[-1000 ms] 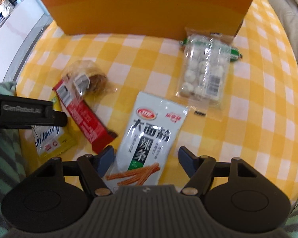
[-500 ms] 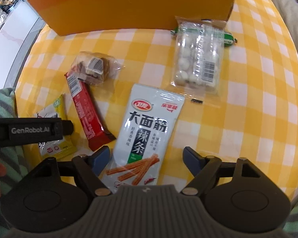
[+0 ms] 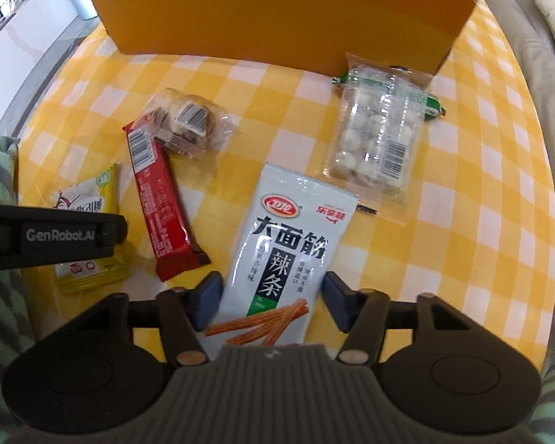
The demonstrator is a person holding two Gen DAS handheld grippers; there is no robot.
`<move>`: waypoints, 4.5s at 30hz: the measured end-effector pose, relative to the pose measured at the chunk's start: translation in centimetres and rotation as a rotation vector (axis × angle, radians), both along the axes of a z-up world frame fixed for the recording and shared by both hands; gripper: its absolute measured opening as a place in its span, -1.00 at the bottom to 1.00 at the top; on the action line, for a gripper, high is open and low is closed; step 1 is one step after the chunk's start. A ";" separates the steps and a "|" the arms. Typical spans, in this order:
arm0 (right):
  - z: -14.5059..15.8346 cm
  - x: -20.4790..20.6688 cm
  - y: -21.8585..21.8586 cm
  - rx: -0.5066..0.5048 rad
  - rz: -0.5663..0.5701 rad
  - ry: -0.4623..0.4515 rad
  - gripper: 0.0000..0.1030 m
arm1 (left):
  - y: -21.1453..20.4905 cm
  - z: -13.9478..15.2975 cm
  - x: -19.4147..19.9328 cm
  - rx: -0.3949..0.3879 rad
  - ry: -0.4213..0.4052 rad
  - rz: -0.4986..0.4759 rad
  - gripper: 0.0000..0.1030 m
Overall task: Organize snacks
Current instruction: 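Grasp the yellow Amerio bag with the left tool while the right tool grasps the white spicy-strip bag, then carry both bags over the orange box and open both tools to drop them, then move both tools back toward the remaining snacks on the table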
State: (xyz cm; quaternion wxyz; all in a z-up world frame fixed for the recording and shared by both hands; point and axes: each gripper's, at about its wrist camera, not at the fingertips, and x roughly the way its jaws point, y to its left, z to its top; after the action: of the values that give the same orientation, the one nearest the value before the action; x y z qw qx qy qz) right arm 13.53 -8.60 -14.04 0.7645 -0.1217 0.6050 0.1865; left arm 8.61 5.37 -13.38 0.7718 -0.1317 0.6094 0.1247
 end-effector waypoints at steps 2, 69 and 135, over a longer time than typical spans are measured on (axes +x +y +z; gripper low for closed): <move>0.2 0.0 -0.8 0.013 0.001 0.005 0.04 | -0.4 0.0 -0.3 -0.017 -0.014 -0.021 0.23; 11.9 21.2 3.7 0.271 0.100 -0.341 -0.03 | 4.2 10.8 19.1 0.172 -0.326 -0.395 0.20; 14.6 7.9 -5.0 0.279 -0.131 -0.451 0.77 | 0.4 14.7 5.8 0.147 -0.527 -0.294 0.71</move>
State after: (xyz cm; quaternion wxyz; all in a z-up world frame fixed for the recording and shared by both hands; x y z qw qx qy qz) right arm 21.43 -13.63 0.52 0.8996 -0.0142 0.3945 0.1866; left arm 14.37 5.74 1.27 0.9206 -0.0136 0.3900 0.0169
